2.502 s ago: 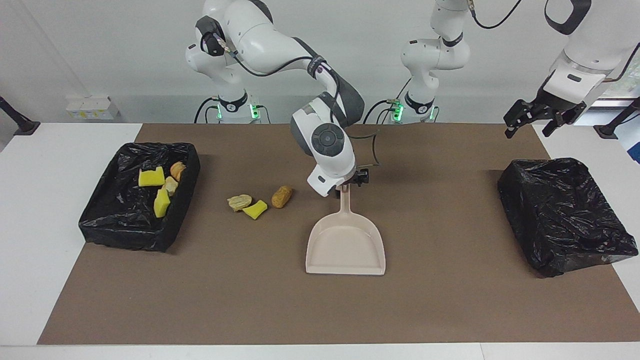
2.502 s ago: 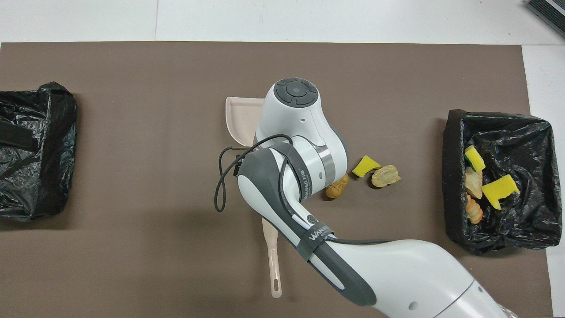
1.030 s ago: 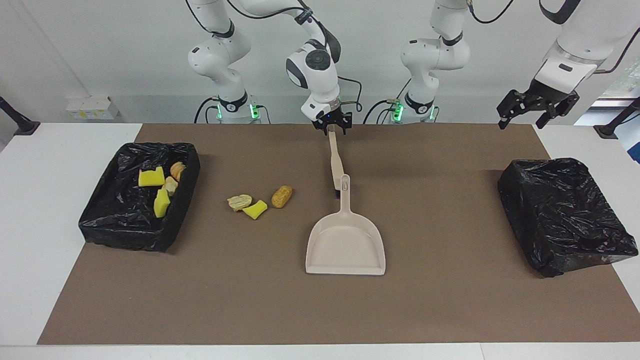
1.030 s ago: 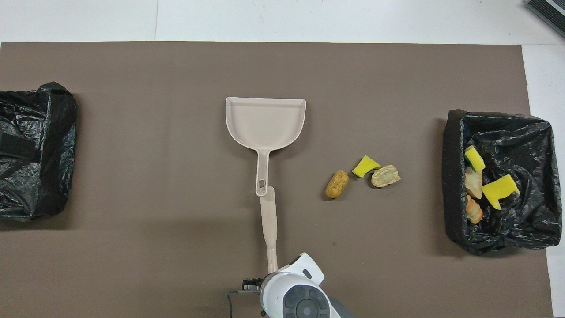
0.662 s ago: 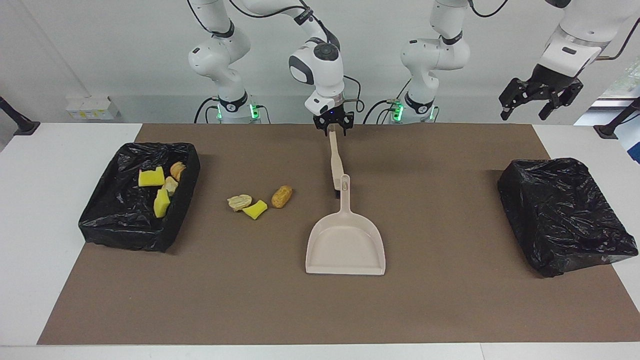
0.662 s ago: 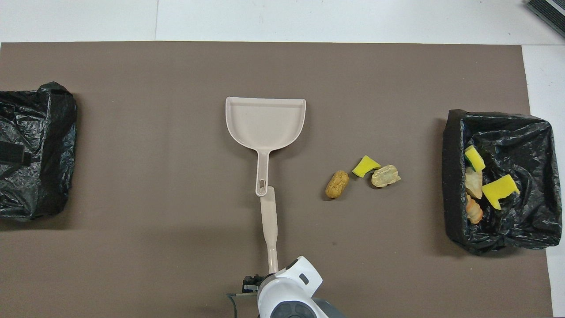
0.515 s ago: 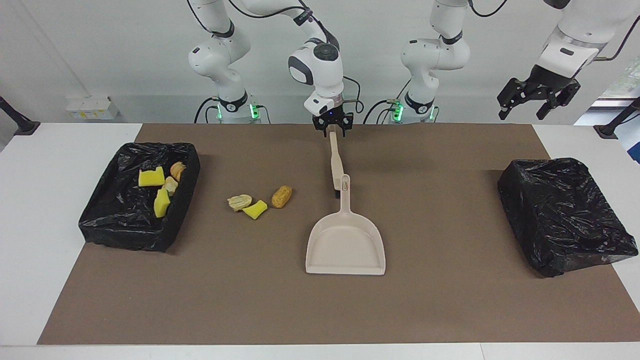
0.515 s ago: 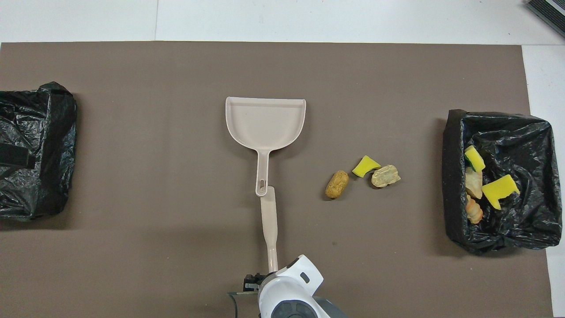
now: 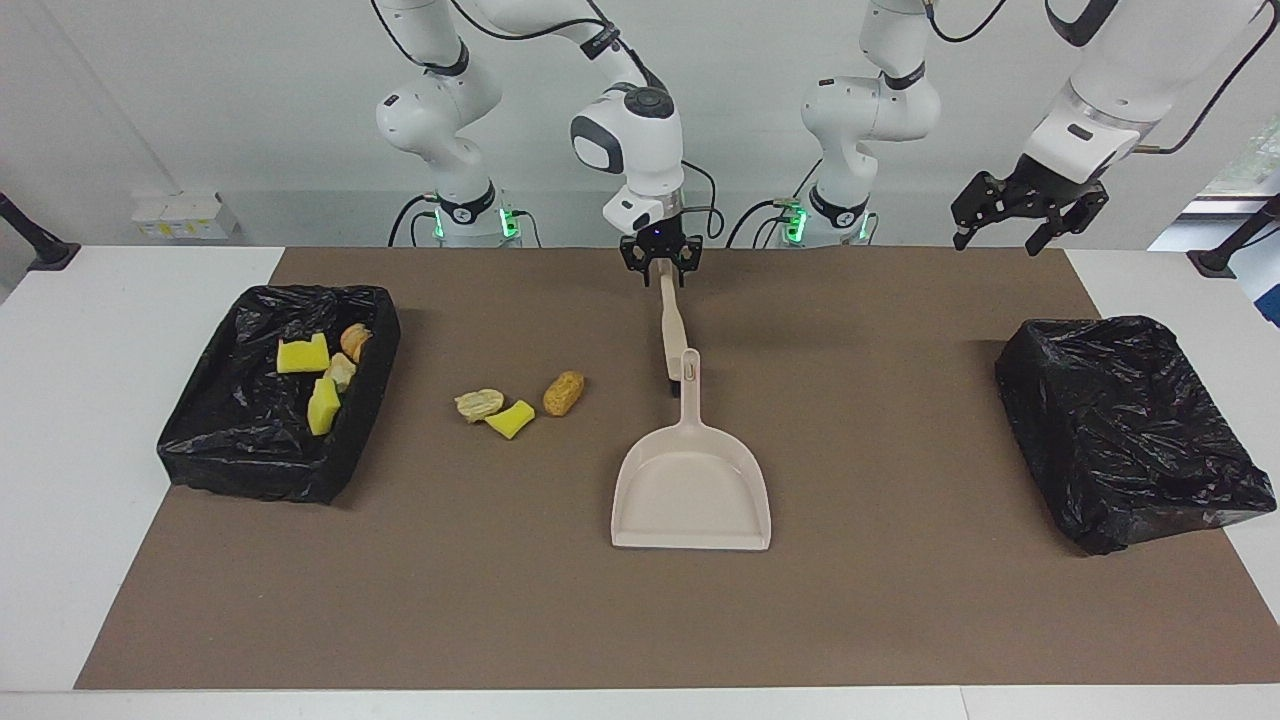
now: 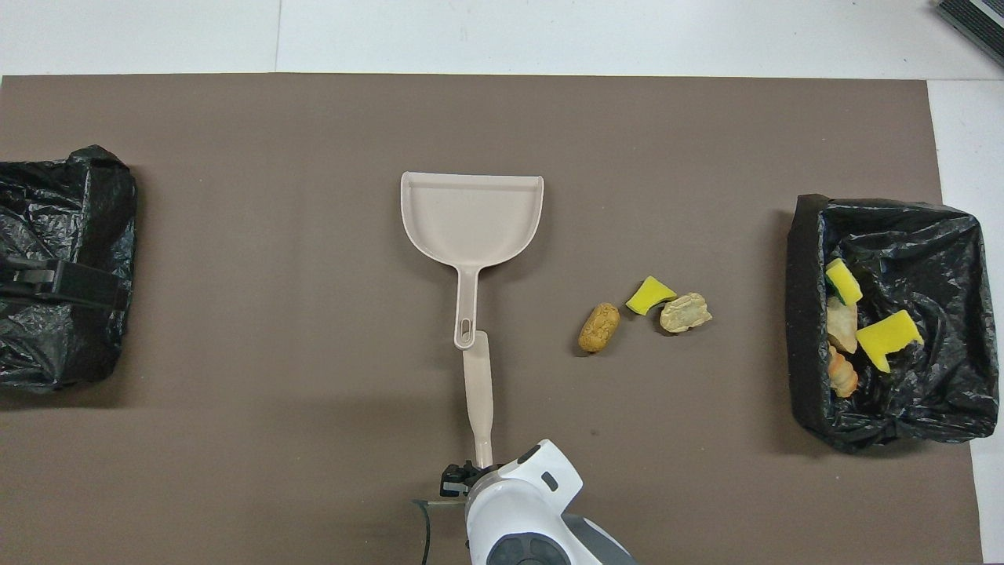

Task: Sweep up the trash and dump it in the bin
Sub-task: 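Release the dustpan and withdraw the right gripper toward the robot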

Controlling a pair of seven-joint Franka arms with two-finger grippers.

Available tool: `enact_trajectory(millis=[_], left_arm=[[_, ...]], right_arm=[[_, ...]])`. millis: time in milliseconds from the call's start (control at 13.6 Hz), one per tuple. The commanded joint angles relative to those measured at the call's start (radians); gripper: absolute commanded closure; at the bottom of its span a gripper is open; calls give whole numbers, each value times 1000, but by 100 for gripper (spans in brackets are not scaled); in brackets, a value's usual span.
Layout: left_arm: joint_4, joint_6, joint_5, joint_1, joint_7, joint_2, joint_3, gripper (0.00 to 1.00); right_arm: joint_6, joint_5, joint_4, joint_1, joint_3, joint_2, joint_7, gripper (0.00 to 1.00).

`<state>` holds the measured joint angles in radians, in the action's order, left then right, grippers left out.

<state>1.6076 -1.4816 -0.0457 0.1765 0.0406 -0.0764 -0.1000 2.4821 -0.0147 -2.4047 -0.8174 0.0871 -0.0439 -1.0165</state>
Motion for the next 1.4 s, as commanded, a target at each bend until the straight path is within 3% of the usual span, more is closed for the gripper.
enact_trajectory(millis=[0, 221, 368, 589, 809, 1104, 1324], left_arm=[[20, -22, -8, 9, -1, -14, -12, 0], [41, -22, -16, 14, 1, -17, -12, 0], [69, -29, -25, 46, 1, -19, -12, 0], [116, -109, -32, 83, 1, -14, -10, 0], [141, -193, -91, 126, -7, -3, -12, 0], [167, -242, -160, 237, -120, 9, -12, 0], [238, -412, -206, 331, -223, 59, -12, 0]], right_arm=[[32, 30, -10, 15, 10, 5, -28, 37], [32, 29, -10, 17, 10, 12, -21, 42], [26, 29, 1, 18, 11, 16, -11, 59], [11, 24, 22, 18, 11, 25, -11, 100], [-55, 22, 56, 38, 10, 9, -5, 100], [-222, 13, 58, 107, 6, -102, 30, 100], [-363, -4, 59, 185, -3, -178, 123, 100]])
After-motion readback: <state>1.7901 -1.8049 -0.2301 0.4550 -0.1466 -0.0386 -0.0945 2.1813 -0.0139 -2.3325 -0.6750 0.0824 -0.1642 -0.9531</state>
